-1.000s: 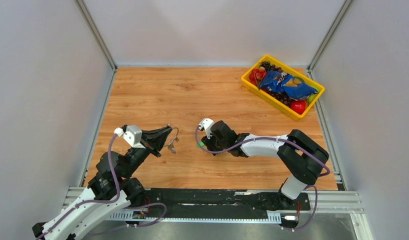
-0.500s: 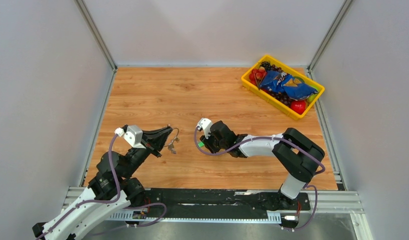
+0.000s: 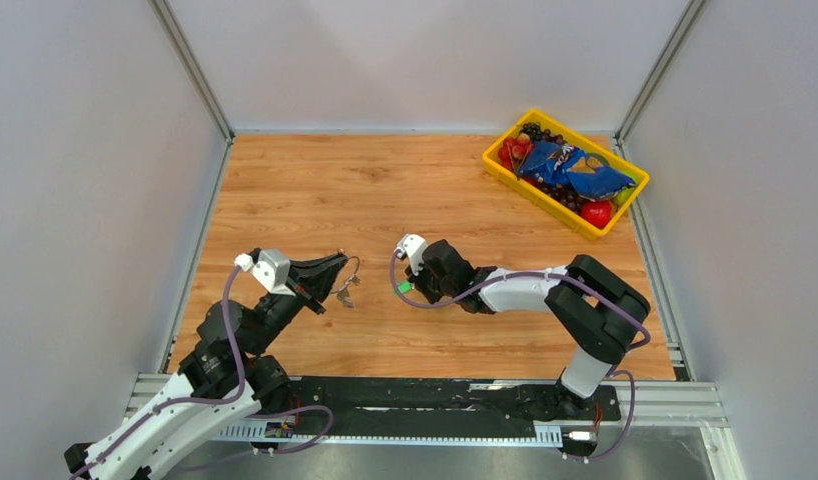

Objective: Put the keys on the keyring

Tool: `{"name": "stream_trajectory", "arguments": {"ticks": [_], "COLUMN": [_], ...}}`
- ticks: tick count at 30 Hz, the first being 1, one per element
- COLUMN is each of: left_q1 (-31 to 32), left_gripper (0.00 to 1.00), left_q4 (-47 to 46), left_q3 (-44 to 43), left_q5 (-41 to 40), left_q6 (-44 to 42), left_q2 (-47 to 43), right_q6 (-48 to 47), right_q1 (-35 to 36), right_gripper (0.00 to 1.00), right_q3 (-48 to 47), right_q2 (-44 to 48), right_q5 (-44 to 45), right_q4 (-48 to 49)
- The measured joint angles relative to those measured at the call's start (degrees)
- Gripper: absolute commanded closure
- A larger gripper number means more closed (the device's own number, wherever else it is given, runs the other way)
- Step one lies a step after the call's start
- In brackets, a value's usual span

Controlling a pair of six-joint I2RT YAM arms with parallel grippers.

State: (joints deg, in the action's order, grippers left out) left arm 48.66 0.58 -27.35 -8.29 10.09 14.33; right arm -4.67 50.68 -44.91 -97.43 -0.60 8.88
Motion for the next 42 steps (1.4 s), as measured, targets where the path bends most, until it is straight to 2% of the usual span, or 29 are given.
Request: {"name": "stream_trajectory", "arguments": {"ticks": [4, 18, 22, 27, 30, 42], "left_q1": [0.0, 0.0, 0.0, 0.0, 0.0, 0.0], "left_gripper": [1.0, 1.0, 1.0, 1.0, 1.0, 1.0], "left_q4": [-0.07, -0.07, -0.07, -0.07, -0.07, -0.07], "left_q3": [0.0, 0.0, 0.0, 0.0, 0.0, 0.0], "left_q5": [0.22, 0.26, 0.28, 0.28, 0.28, 0.28], "left_q6": [0.0, 0.0, 0.0, 0.0, 0.0, 0.0], "left_q2": [0.37, 0.52, 0.52, 0.52, 0.52, 0.52], "right_q6": [0.02, -0.55, -1.09, -2.08, -2.67, -4.02], "right_q1": [-0.37, -0.5, -0.42, 0.31, 0.63, 0.68], "right_gripper": [1.0, 1.0, 0.85, 0.74, 0.73, 0.8], "right_q3": [0.0, -0.02, -0.02, -0.02, -0.04, -0.92], "right_q2": [-0.11, -0.31, -0.02, 0.24, 0.44, 0.42], "right_q5": [-0.52, -3.58, -3.85, -3.67, -3.39, -3.63], "right_q4": [0.07, 0.48, -0.09, -0.96, -1.4, -2.97]}}
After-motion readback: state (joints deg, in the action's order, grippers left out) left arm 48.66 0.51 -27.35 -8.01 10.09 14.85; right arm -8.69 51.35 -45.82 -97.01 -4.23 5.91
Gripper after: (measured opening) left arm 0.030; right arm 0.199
